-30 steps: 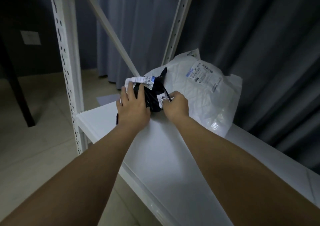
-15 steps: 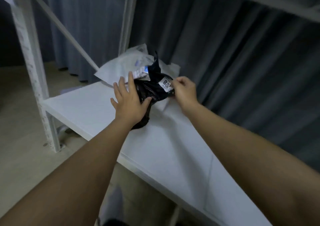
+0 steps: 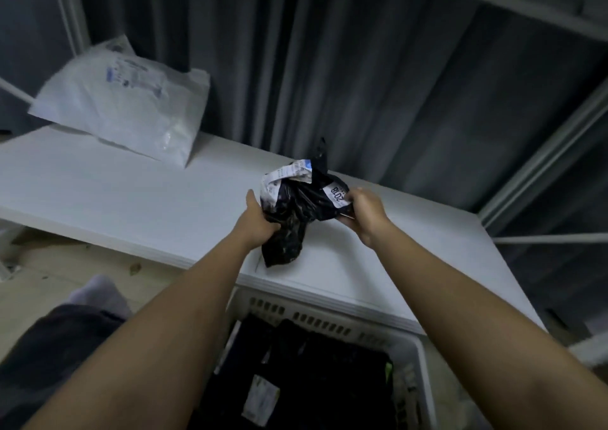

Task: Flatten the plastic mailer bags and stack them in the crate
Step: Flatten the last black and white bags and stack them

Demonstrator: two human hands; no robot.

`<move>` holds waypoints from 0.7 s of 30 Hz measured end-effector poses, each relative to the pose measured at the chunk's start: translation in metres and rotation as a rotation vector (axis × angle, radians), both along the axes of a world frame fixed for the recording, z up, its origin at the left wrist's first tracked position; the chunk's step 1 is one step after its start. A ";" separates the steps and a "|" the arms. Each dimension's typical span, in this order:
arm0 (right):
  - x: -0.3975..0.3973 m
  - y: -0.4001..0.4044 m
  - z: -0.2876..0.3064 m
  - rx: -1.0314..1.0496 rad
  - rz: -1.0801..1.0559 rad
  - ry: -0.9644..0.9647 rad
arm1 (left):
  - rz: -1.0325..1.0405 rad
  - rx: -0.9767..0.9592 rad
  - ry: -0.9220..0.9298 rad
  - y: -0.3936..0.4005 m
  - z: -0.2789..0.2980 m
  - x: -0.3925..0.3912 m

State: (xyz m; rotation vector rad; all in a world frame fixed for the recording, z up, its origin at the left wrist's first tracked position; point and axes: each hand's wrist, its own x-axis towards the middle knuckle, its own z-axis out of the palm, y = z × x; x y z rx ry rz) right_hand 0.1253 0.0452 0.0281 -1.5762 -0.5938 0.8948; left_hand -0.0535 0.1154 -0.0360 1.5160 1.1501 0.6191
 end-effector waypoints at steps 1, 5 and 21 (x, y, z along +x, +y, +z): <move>0.014 -0.011 -0.013 -0.004 -0.027 0.043 | -0.002 -0.003 0.038 -0.008 -0.004 0.011; 0.062 -0.045 -0.065 -0.076 -0.137 0.072 | -0.033 -0.030 0.191 -0.028 -0.025 0.046; 0.116 -0.066 -0.106 -0.126 0.039 -0.810 | 0.009 0.043 0.286 -0.018 -0.073 0.117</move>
